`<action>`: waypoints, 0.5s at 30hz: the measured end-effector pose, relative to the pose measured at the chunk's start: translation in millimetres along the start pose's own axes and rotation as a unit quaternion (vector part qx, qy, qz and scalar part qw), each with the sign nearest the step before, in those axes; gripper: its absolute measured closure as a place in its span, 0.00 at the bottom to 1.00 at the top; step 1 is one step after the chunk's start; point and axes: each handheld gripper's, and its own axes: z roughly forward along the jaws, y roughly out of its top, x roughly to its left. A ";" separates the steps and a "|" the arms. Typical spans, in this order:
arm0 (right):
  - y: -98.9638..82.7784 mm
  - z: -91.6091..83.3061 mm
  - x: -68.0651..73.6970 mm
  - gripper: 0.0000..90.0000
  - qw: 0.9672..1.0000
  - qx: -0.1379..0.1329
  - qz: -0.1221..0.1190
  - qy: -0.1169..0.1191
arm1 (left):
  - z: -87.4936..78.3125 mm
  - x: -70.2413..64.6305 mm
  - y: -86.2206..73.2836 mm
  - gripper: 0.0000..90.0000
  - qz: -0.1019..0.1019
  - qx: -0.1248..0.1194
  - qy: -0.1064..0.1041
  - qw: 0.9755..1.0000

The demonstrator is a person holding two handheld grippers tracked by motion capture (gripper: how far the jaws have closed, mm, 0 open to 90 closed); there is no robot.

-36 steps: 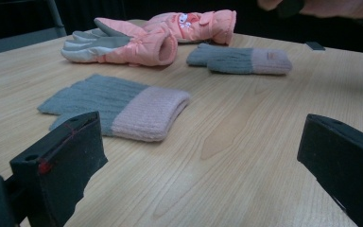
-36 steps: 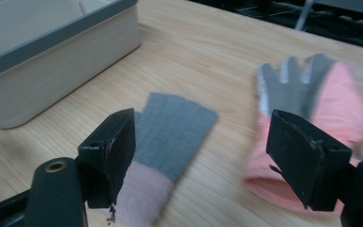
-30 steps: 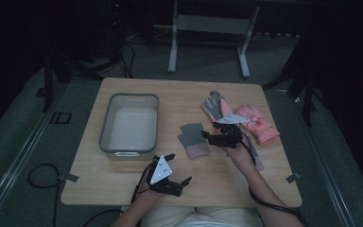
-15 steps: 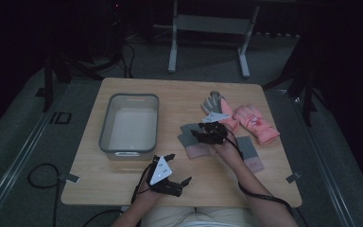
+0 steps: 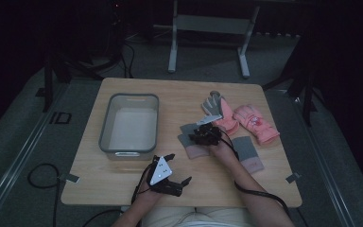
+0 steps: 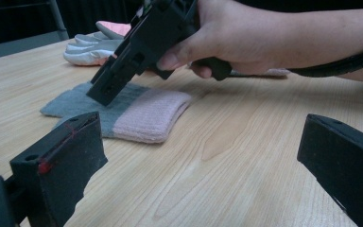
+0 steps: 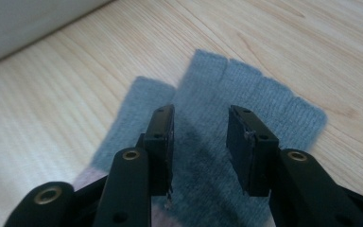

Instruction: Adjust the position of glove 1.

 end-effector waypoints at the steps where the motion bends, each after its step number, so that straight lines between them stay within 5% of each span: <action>1: -0.6 2.3 -0.1 0.68 1.000 0.003 -0.002 -0.001 | -0.1 0.0 0.0 0.01 0.000 0.000 0.000 1.000; 5: -4.1 4.8 1.4 0.72 1.000 -0.003 0.001 -0.002 | -0.9 -0.1 -0.4 0.01 -0.001 -0.004 0.003 1.000; 11: -2.7 4.3 3.1 0.93 1.000 0.005 0.024 -0.006 | -0.9 -0.5 -0.4 0.01 0.001 -0.002 0.006 1.000; 15: 2.9 -5.2 7.6 0.95 0.999 0.012 0.041 -0.001 | -0.9 -0.6 -0.3 0.01 0.002 -0.002 0.006 1.000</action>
